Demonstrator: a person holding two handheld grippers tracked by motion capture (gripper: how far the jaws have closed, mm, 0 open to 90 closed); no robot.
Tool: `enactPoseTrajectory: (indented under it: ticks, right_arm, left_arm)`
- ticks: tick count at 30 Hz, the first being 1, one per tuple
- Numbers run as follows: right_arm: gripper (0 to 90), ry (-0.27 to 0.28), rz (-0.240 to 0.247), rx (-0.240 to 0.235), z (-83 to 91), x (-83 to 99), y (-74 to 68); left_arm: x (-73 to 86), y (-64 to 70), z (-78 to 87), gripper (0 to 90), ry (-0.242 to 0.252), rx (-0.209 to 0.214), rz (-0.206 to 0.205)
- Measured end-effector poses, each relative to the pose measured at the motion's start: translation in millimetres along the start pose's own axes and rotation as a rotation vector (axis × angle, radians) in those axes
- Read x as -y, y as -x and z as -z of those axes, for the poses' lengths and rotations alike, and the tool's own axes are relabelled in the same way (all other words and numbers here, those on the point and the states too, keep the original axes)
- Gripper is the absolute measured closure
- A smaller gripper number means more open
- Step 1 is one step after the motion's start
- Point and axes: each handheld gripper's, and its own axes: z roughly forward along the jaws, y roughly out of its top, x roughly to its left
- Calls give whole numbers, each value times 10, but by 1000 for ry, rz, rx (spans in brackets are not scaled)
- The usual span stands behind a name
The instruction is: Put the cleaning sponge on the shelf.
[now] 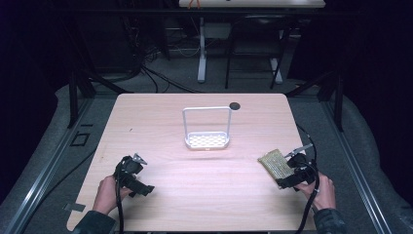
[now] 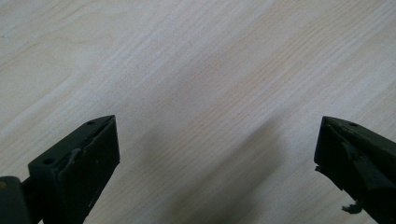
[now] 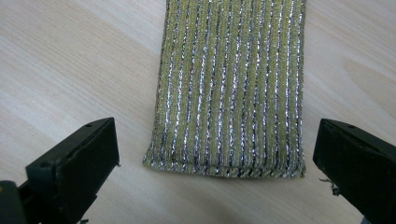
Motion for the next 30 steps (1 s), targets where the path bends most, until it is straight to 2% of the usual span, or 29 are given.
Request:
enactPoseTrajectory:
  ticks: [12, 16, 18, 23, 30]
  right_arm:
    - [0, -66, 15, 11, -155, -153, 72]
    - [46, -81, 13, 9, -180, -199, 92]
    - [79, -86, 16, 7, -199, -207, 93]
    - [90, -97, 13, 2, -217, -208, 98]
    - [105, -105, -14, -16, -253, -185, 125]
  left_arm:
    - [-4, 8, -21, 2, -19, 6, -12]
    - [-3, 7, -15, 2, -16, 1, -5]
    - [-2, 5, -17, 3, -18, 3, -4]
    - [-1, 3, -11, 3, -17, 4, -7]
    - [-1, 5, -11, 3, -16, 5, -7]
